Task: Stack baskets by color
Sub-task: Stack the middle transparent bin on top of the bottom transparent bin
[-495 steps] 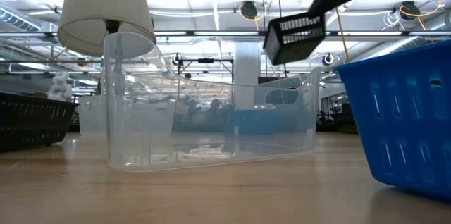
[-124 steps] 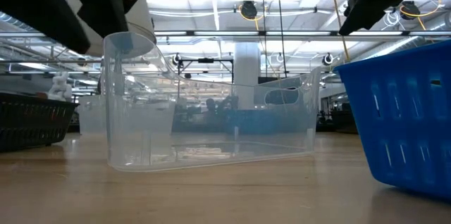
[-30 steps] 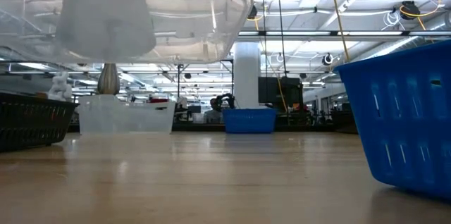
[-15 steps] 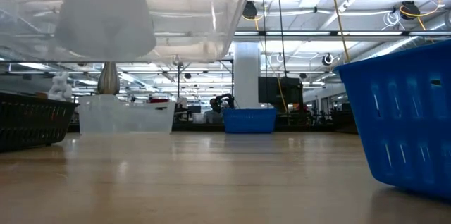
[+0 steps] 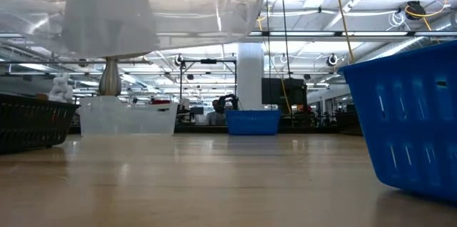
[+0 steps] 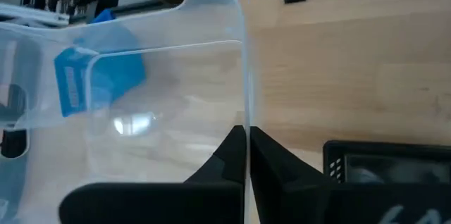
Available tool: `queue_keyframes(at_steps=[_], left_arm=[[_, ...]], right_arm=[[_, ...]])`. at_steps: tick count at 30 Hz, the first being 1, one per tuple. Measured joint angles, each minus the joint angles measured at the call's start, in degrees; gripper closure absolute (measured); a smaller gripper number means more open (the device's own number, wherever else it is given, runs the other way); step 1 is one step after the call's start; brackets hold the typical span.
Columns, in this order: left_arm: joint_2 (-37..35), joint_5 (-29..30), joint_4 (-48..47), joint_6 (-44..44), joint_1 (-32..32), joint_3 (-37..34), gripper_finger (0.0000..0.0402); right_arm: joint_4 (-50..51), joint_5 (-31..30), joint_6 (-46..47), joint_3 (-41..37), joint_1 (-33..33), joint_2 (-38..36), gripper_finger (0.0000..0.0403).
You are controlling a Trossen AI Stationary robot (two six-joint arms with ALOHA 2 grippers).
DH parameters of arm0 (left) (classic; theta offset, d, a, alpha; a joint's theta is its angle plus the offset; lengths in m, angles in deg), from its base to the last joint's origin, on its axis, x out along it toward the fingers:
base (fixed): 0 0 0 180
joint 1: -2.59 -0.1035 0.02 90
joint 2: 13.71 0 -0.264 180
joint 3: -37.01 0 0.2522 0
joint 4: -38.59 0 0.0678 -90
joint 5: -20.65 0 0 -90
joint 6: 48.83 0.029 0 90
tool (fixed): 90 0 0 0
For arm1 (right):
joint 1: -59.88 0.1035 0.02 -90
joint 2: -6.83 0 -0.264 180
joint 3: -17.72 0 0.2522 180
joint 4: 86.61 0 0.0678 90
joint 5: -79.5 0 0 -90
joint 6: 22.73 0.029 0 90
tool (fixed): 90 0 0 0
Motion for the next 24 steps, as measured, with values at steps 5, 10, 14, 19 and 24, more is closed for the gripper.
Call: queue_keyframes(at_steps=[5, 10, 14, 19, 24], left_arm=[[-0.01, 0.37, 0.99, 2.73, -1.85, 0.0, 0.0389], [-0.01, -2.5, 1.31, 4.51, -3.69, 0.0, 0.0395], [-0.01, -2.77, 1.41, 4.5, -4.5, 0.02, 0.0389], [-0.01, -4.48, 1.47, 4.46, -4.93, 0.02, 0.0396], [-0.01, -3.78, 3.05, 4.46, -4.93, 0.02, 0.0389]], right_arm=[[4.47, 0.98, -0.34, 0.0, -1.93, -0.73, 0.0261], [10.24, 0.84, -4.01, -0.55, -3.1, -0.59, 0.0261], [12.25, 0.85, -6.94, -0.59, -3.22, -0.59, 0.0261], [12.13, -2.14, -8.07, -0.59, -3.18, -0.59, 0.0265], [12.96, -2.13, -8.38, -0.61, -3.48, -0.59, 0.0322]])
